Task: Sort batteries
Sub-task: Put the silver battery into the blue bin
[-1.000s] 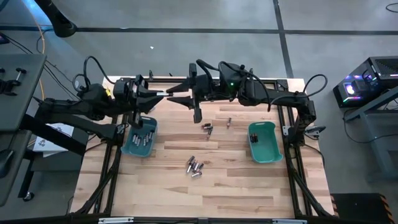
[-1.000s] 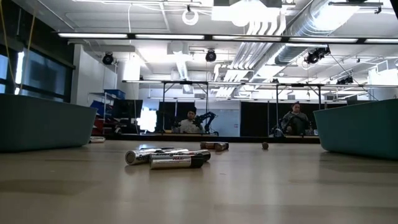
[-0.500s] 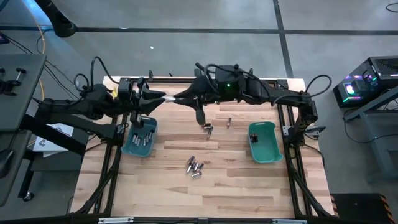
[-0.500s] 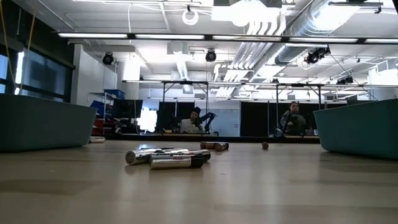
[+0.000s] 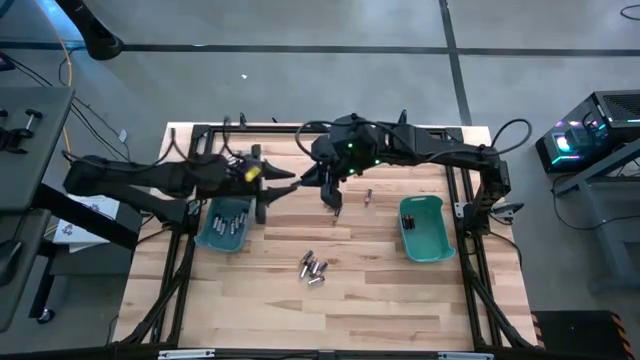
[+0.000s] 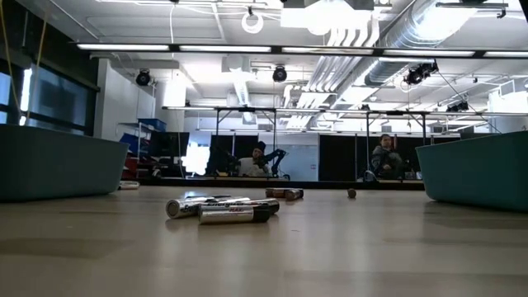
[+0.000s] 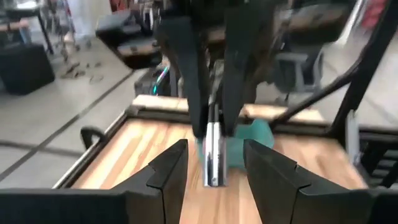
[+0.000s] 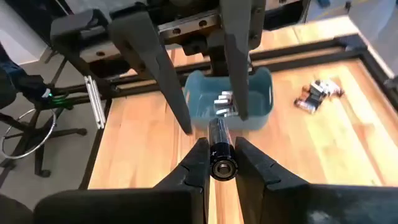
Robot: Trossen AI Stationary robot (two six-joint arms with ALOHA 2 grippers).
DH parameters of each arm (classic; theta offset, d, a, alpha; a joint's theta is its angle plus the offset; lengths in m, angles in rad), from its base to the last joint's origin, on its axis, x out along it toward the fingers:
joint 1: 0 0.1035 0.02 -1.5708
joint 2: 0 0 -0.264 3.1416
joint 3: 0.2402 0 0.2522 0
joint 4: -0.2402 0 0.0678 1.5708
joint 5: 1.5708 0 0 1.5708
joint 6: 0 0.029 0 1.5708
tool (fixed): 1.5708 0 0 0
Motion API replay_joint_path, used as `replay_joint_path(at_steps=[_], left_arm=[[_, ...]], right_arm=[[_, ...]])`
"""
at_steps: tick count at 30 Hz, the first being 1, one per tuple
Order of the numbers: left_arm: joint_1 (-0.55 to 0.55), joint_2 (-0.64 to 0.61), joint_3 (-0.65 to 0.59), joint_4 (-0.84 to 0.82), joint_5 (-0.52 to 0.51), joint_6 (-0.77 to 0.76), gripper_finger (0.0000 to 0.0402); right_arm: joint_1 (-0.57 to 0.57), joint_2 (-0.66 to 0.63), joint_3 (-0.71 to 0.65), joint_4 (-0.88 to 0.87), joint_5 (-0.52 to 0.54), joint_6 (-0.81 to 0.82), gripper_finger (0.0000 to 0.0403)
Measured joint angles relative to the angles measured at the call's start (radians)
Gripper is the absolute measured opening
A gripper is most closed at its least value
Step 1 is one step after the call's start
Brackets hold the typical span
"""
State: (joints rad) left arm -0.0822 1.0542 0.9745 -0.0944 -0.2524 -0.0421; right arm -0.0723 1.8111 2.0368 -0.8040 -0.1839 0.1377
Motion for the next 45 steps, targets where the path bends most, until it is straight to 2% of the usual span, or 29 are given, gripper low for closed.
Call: replay_joint_path(at_steps=[5,11,35,38,45], left_arm=[[0.000,0.057,0.000,-0.035,-0.018,-0.007,0.0154],[0.000,0.070,0.000,-0.034,-0.070,-0.007,0.0151],[-0.013,0.110,0.016,-0.013,-0.071,0.099,0.0123],[-0.018,0.111,0.016,-0.013,-0.072,0.089,0.0109],[-0.018,0.107,0.016,-0.016,-0.073,0.053,0.0048]], right_arm=[[0.000,0.000,-0.017,-0.006,0.000,0.016,0.0033],[0.000,0.000,-0.018,-0.011,0.001,0.020,0.0033],[-0.002,0.010,-0.018,-0.034,0.001,0.064,0.0033],[-0.002,0.010,-0.018,-0.034,0.001,0.064,0.0033],[-0.002,0.010,-0.018,-0.033,0.001,0.064,0.0033]])
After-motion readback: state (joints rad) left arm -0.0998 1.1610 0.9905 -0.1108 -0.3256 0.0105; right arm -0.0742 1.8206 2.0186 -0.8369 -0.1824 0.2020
